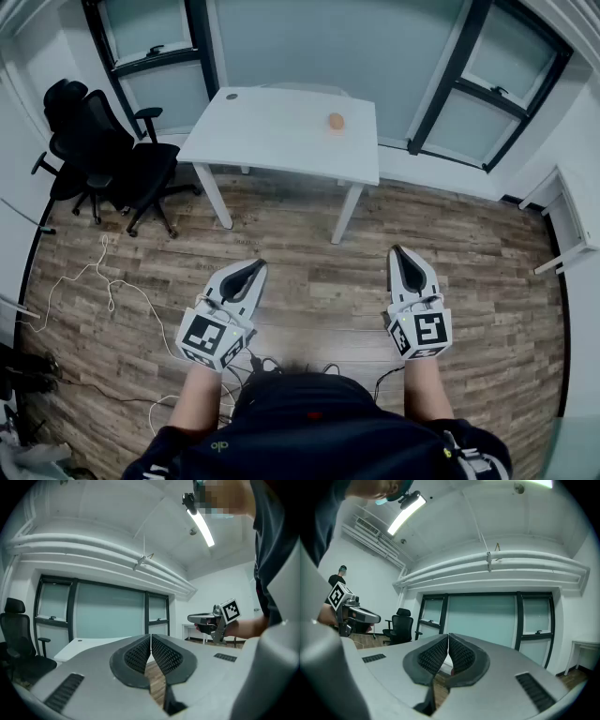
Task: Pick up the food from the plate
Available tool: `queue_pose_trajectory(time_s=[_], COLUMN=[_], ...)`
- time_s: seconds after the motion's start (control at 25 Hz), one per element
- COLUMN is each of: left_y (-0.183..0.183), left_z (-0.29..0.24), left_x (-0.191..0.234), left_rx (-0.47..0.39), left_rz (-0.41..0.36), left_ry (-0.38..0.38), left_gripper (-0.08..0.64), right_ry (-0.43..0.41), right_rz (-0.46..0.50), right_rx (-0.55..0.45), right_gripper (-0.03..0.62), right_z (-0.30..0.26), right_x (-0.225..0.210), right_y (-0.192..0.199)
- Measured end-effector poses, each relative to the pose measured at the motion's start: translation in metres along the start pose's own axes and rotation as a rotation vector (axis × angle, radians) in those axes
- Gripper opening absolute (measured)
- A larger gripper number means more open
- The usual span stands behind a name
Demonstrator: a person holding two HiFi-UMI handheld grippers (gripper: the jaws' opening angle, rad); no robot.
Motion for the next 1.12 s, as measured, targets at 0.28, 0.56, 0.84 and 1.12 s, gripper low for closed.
queue_pose_trajectory(time_s=[0.28,0.56,0.84,1.12], left_y=[-0.003,-0.001,0.005,0.018], left_z=[0.012,0.020,0.034,0.054], left_x=[0.005,0.017,0.041,0.068], left_rx=[-0.005,-0.005,-0.007,-0.003], left_rz=[0.001,0.009,0.021,0.020], left_ry=[0.004,0.014,0.032,0.093], left_gripper=[0.026,0.026,0.026,0.026], right_ry=[0.001,0.010,0.018,0.031], right_rz=[0.006,-0.011,-0.007,0.029], right_rx=[0.003,0.002,0.020,0.041], right_gripper=[0.028,0.028,0.028,0.028], right_z=[0.001,-0.007,-0.020,-0.033], right_x=[0.013,0.026,0.052,0.092], right_y=[-0.004,-0.005,0.000,0.002])
Point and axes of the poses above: the fingertips, and each gripper's own axes: z backward along the fingers, x to its left, y out of its underside, the point moved 8 cm from there along z, backward along the fingers, and after that the axes turned 6 degrees about -x, right-handed, at the moved point
